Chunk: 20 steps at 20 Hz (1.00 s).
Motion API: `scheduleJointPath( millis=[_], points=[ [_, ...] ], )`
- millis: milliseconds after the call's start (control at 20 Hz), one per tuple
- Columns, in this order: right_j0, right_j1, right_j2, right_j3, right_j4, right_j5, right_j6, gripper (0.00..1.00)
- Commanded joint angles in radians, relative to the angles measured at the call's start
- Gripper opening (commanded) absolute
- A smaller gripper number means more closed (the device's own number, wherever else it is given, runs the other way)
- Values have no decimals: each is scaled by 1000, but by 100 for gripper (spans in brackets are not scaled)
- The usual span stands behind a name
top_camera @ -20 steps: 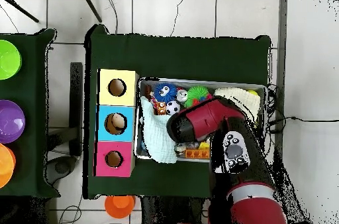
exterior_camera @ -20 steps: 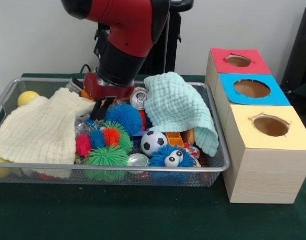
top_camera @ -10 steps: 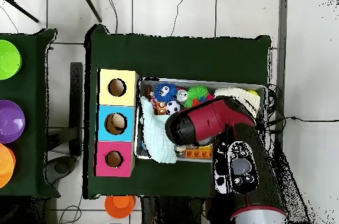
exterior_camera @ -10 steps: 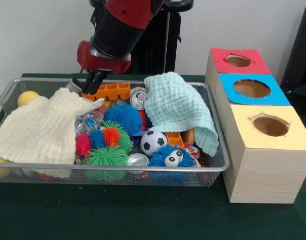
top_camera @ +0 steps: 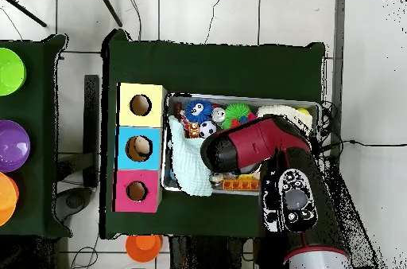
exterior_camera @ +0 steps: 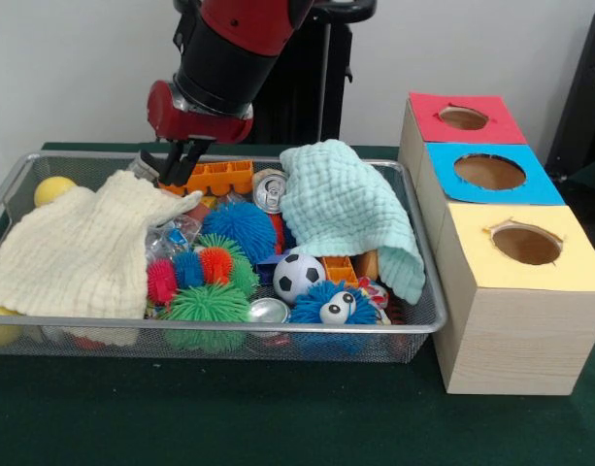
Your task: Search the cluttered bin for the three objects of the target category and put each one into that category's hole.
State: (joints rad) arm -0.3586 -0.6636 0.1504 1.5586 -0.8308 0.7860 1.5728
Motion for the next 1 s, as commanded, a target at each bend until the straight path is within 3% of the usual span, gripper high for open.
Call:
scheduleJointPath(
  millis=[50,800,850,1000],
  points=[
    [-50,73,114,54,15,-96,-105,0],
    [-64,62,116,70,-15,-108,-112,0],
    [-63,62,116,68,-15,-106,-113,100],
    [-64,64,120,68,-11,-105,-113,100]
  ],
)
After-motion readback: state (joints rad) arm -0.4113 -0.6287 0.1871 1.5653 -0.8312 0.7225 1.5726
